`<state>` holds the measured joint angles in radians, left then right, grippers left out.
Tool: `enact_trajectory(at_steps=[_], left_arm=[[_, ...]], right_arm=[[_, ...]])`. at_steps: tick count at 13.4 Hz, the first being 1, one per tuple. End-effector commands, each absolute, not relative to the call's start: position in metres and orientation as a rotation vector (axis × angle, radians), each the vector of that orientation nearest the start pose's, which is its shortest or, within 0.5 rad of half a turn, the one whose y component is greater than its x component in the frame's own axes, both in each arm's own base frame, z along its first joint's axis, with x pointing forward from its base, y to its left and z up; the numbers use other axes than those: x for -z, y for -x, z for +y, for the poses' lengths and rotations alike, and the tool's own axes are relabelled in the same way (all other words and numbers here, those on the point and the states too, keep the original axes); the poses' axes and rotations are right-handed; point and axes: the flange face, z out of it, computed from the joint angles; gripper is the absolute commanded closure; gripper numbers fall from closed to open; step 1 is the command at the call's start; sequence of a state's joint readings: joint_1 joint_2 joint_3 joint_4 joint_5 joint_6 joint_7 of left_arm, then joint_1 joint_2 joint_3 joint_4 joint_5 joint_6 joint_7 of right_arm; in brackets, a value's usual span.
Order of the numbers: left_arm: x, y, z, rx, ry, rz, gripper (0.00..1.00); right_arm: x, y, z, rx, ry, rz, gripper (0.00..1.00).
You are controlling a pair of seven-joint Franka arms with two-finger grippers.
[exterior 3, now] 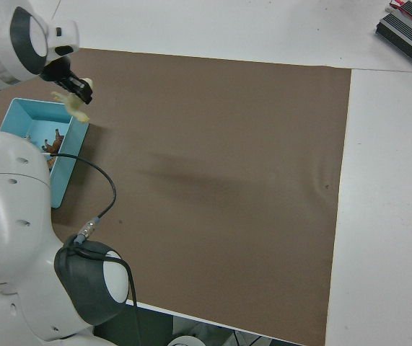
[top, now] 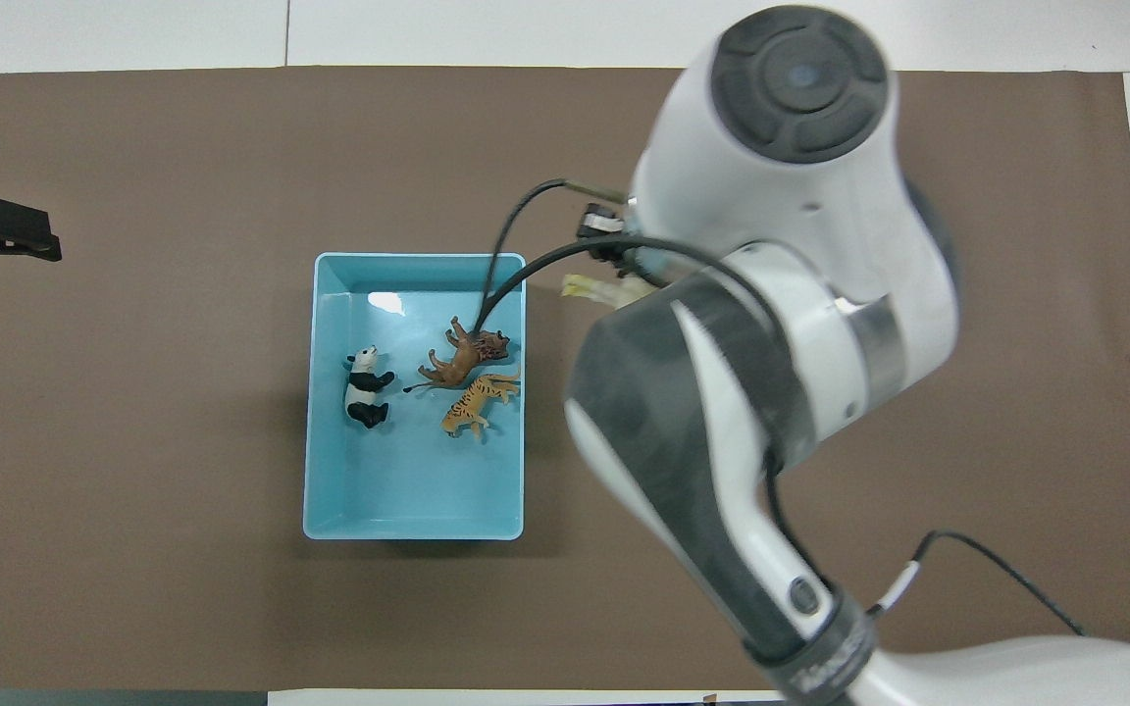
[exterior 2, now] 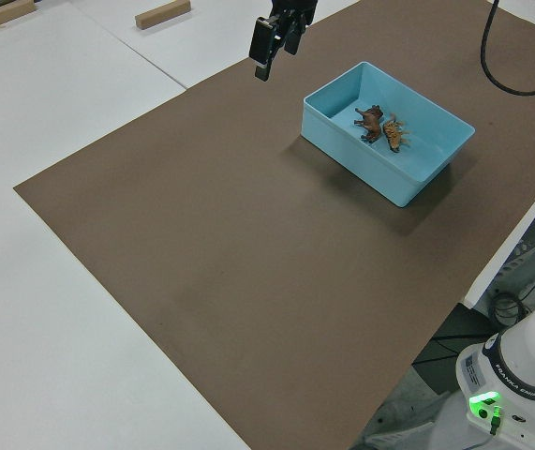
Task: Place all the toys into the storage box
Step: 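Carry the cream horse over the box while the left gripper withdraws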
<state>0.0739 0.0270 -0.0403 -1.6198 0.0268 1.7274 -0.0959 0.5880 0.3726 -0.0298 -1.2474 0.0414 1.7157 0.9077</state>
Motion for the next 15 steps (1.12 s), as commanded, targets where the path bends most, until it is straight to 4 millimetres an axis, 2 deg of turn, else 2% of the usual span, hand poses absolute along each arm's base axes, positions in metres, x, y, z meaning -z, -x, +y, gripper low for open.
enact_trajectory(at_steps=[1,2,5,6,7,8,9,10,12,14,15], left_arm=[[-0.615,-0.559,0.014,0.067,3.105,-0.174,0.0],[-0.622,-0.556,0.013,0.024,3.103,-0.171,0.0],[-0.621,-0.547,0.005,-0.066,3.1,-0.168,0.0],[-0.622,-0.548,0.007,-0.059,3.095,-0.177,0.0],[-0.623,-0.548,0.007,-0.062,3.1,-0.175,0.0],[-0.623,-0.548,0.001,-0.059,3.101,-0.159,0.0],[-0.625,-0.548,-0.004,-0.054,3.1,-0.144,0.0],[-0.624,-0.549,-0.001,-0.056,3.101,-0.154,0.0],[-0.625,-0.548,-0.003,-0.059,3.099,-0.142,0.0],[-0.625,-0.546,0.006,-0.062,3.102,-0.159,0.0],[-0.624,-0.544,0.006,-0.074,3.104,-0.156,0.0]], right_arm=[[-0.561,-0.549,0.439,0.136,2.929,0.412,1.0],[-0.558,-0.535,0.462,0.152,2.92,0.36,1.0],[-0.481,-0.522,0.523,0.177,2.971,0.322,1.0],[-0.471,-0.519,0.535,0.234,2.958,0.287,1.0],[-0.461,-0.52,0.538,0.247,2.949,0.293,1.0],[-0.458,-0.518,0.537,0.226,2.949,0.342,0.01],[-0.457,-0.516,0.538,0.211,2.947,0.38,0.0],[-0.458,-0.513,0.54,0.199,2.949,0.411,0.0],[-0.456,-0.511,0.534,0.157,2.976,0.505,0.0],[-0.474,-0.513,0.525,0.154,2.964,0.558,0.0],[-0.492,-0.516,0.513,0.193,2.964,0.559,0.0]])
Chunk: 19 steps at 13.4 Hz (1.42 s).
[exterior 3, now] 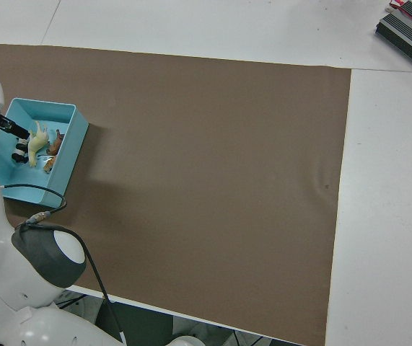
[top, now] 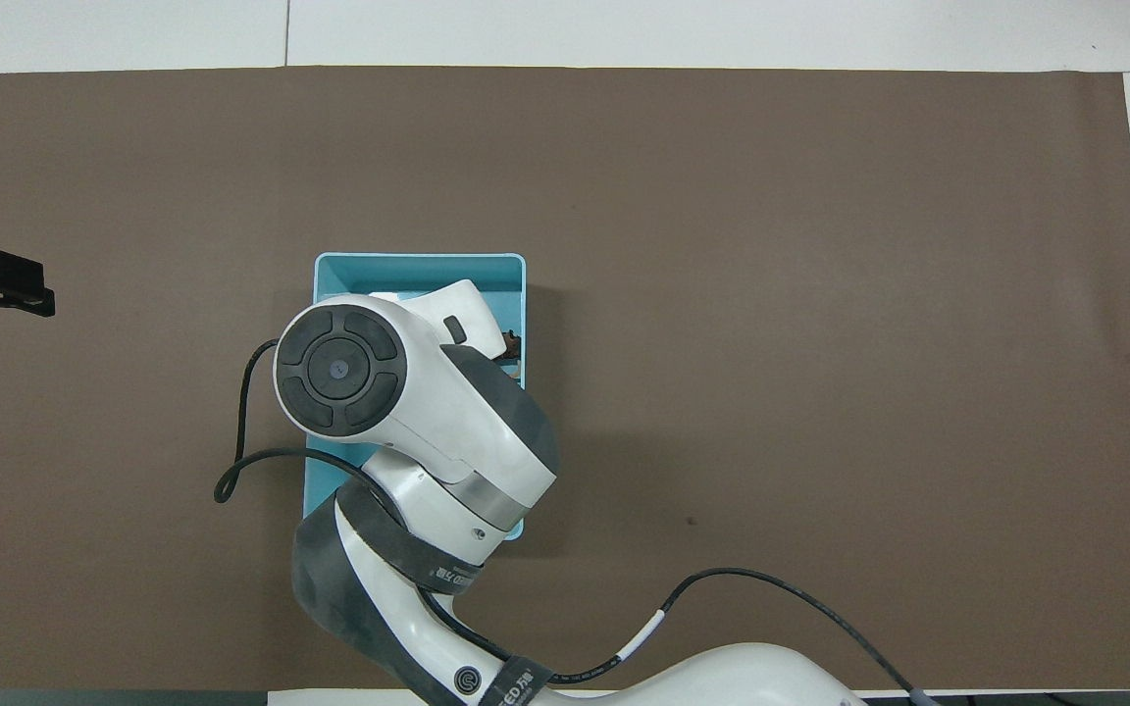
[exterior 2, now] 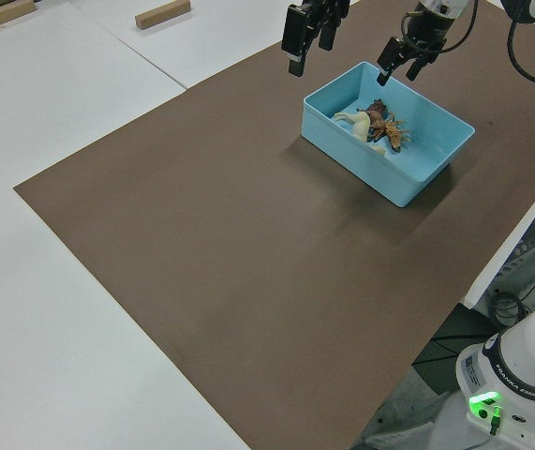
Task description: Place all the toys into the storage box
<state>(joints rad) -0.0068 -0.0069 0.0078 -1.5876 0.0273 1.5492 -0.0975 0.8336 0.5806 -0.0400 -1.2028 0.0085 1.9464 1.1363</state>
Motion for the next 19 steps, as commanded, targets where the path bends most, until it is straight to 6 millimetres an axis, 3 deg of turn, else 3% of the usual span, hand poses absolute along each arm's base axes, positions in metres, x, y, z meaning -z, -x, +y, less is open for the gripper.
enact_trajectory(at_steps=[1,3,6,9,11,13,15,17,19], left_arm=[[-0.623,-0.538,0.004,-0.105,3.105,-0.15,0.0],[-0.621,-0.532,-0.001,-0.133,3.103,-0.135,0.0],[-0.625,-0.534,-0.003,-0.146,3.106,-0.136,0.0],[-0.622,-0.535,-0.004,-0.154,3.112,-0.131,0.0],[-0.614,-0.534,-0.008,-0.168,3.11,-0.114,0.0],[-0.611,-0.532,-0.008,-0.18,3.11,-0.113,0.0],[-0.609,-0.534,-0.008,-0.149,3.113,-0.11,0.0],[-0.61,-0.535,-0.008,-0.126,3.117,-0.075,0.0],[-0.606,-0.537,-0.008,-0.107,3.12,-0.048,0.0]], right_arm=[[-0.509,-0.526,0.493,0.214,2.956,0.598,0.0],[-0.545,-0.557,0.423,0.194,2.95,0.702,0.0],[-0.571,-0.592,0.323,0.183,3.023,0.56,0.0],[-0.578,-0.628,0.201,0.141,3.117,0.233,0.0],[-0.576,-0.638,0.119,0.067,3.153,-0.014,0.0],[-0.575,-0.634,0.051,0.022,3.157,-0.118,0.0],[-0.575,-0.624,-0.004,-0.002,3.157,-0.102,0.0],[-0.576,-0.601,-0.033,-0.029,3.149,-0.062,0.0],[-0.585,-0.566,-0.047,-0.029,3.139,-0.017,0.0]])
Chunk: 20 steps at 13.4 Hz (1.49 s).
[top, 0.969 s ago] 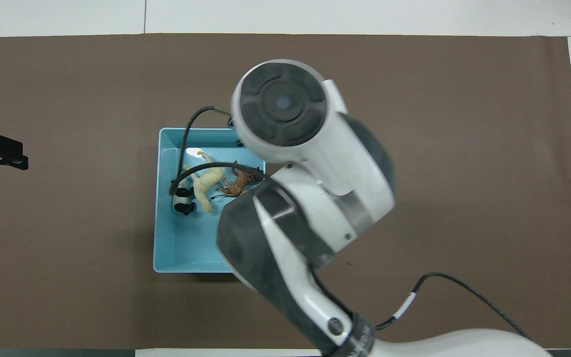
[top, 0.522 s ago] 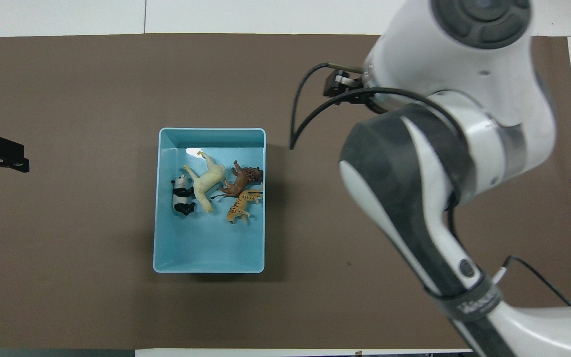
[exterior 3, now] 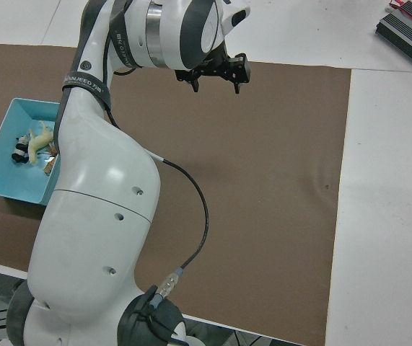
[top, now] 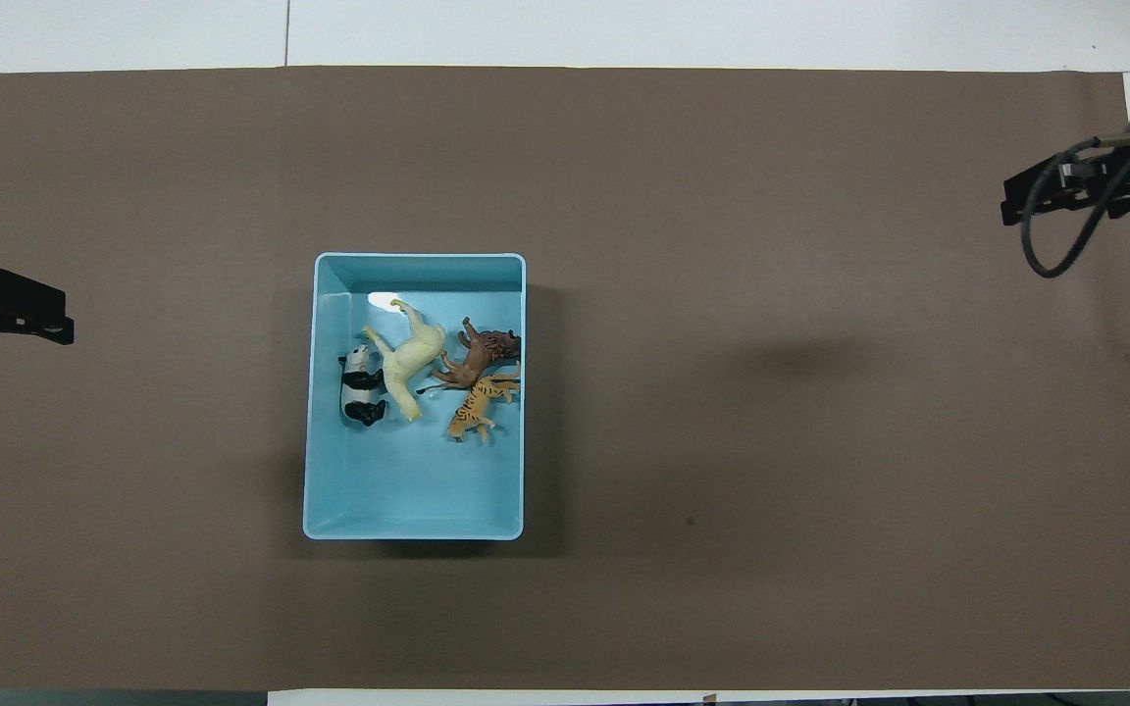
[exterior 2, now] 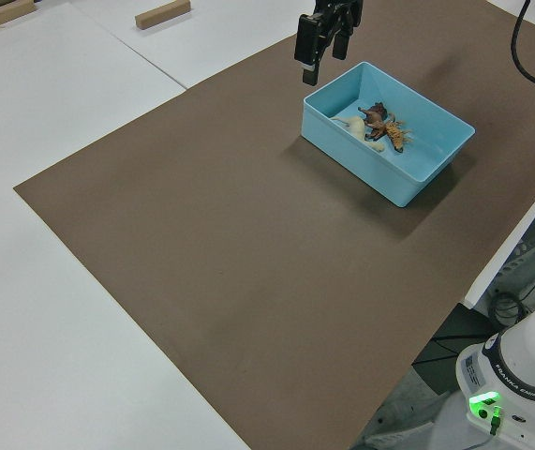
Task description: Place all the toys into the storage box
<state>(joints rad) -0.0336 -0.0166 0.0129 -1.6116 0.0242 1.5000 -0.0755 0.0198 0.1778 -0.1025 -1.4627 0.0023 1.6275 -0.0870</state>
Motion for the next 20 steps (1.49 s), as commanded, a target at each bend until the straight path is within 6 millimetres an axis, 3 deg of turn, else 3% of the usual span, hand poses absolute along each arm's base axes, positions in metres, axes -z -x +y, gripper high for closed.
enact_trajectory(at_steps=[1,4,6,9,12,14,20], left_arm=[[-0.606,-0.538,-0.008,-0.097,3.12,-0.047,0.0],[-0.607,-0.538,-0.011,-0.092,3.12,-0.04,0.0],[-0.607,-0.537,-0.007,-0.097,3.118,-0.059,0.0],[-0.607,-0.537,0.002,-0.097,3.119,-0.086,0.0],[-0.607,-0.537,-0.002,-0.097,3.118,-0.076,0.0],[-0.607,-0.537,-0.002,-0.097,3.118,-0.076,0.0],[-0.607,-0.537,-0.001,-0.097,3.118,-0.079,0.0]], right_arm=[[-0.592,-0.549,-0.058,-0.03,3.135,0.012,0.0],[-0.61,-0.521,-0.065,-0.054,3.128,0.021,0.0],[-0.634,-0.518,-0.064,-0.052,3.133,0.028,0.0],[-0.65,-0.525,-0.069,-0.062,3.146,0.033,0.0],[-0.654,-0.525,-0.068,-0.037,3.156,0.029,0.0],[-0.665,-0.512,-0.071,-0.008,3.157,0.049,0.0],[-0.664,-0.511,-0.07,-0.023,3.156,0.047,0.0]])
